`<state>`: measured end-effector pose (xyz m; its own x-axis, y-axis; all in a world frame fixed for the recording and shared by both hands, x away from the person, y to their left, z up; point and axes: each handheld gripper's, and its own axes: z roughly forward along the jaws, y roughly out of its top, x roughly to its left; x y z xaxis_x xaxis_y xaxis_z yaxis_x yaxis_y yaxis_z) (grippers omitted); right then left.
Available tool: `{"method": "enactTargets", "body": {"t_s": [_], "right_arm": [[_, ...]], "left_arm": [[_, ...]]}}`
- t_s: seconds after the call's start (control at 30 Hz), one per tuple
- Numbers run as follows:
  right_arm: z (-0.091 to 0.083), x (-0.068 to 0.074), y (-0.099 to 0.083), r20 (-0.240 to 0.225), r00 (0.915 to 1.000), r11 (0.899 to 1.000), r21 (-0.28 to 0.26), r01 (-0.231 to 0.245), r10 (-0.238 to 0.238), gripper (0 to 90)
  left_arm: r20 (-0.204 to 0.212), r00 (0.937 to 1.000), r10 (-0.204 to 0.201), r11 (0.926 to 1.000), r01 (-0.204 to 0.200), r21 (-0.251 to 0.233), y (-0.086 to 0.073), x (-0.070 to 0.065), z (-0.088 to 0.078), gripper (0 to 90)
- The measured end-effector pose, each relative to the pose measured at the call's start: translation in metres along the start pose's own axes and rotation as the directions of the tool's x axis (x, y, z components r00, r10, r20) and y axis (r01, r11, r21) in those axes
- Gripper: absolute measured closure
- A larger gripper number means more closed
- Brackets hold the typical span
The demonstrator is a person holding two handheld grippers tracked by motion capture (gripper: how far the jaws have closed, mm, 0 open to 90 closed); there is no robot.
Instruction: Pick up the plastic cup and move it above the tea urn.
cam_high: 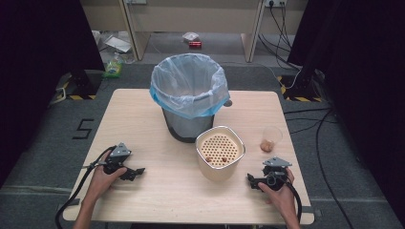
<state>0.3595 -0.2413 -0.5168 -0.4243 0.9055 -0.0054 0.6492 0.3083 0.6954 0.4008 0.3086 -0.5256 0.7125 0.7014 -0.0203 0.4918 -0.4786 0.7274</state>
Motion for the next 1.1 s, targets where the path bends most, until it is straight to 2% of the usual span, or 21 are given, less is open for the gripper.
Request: {"method": "enactTargets", "body": {"t_s": [0.17, 0.27, 0.43, 0.5, 0.67, 0.77, 0.93, 0.97, 1.1], "right_arm": [[-0.001, 0.002, -0.001, -0.004, 0.9999, 1.000, -0.009, 0.011, -0.011, 4.7], [-0.006, 0.003, 0.000, -0.031, 0.9992, 0.999, -0.019, 0.027, -0.028, 20.7], [-0.013, 0.005, -0.001, -0.052, 0.9985, 1.000, -0.015, 0.015, -0.015, 25.0], [-0.016, 0.005, -0.002, -0.060, 0.9982, 1.000, -0.017, -0.008, 0.007, 25.7], [-0.025, 0.003, -0.002, -0.029, 0.9996, 0.999, -0.036, -0.004, 0.003, 31.0], [-0.038, -0.002, -0.002, 0.008, 0.9994, 0.996, -0.078, -0.033, 0.034, 37.2], [-0.048, -0.010, -0.002, 0.039, 0.9970, 0.992, -0.108, -0.062, 0.067, 39.6], [-0.051, -0.015, 0.001, 0.062, 0.9954, 0.990, -0.125, -0.066, 0.074, 41.7], [-0.060, -0.026, 0.010, 0.092, 0.9908, 0.984, -0.159, -0.084, 0.099, 46.4]], "left_arm": [[0.000, 1.0000, 0.000, 1.0000, 0.000, 0.000, 0.000, 0.000, 0.000, 0.0], [0.000, 1.0000, 0.000, 1.0000, 0.000, 0.000, 0.000, 0.000, 0.000, 0.0], [0.000, 1.0000, 0.000, 1.0000, 0.000, 0.000, 0.000, 0.000, 0.000, 0.0], [0.000, 1.0000, 0.000, 1.0000, 0.000, 0.000, 0.000, 0.000, 0.000, 0.0], [0.000, 1.0000, 0.000, 1.0000, 0.000, 0.000, 0.000, 0.000, 0.000, 0.0], [0.000, 1.0000, 0.000, 1.0000, 0.000, 0.000, 0.000, 0.000, 0.000, 0.0], [-0.001, 1.0000, 0.000, 1.0000, 0.000, -0.001, 0.000, 0.000, 0.000, 0.0], [0.000, 1.0000, 0.000, 1.0000, 0.000, 0.000, 0.000, 0.000, 0.000, 0.0], [0.000, 1.0000, 0.000, 1.0000, 0.000, 0.000, 0.000, 0.000, 0.000, 0.0]]}}
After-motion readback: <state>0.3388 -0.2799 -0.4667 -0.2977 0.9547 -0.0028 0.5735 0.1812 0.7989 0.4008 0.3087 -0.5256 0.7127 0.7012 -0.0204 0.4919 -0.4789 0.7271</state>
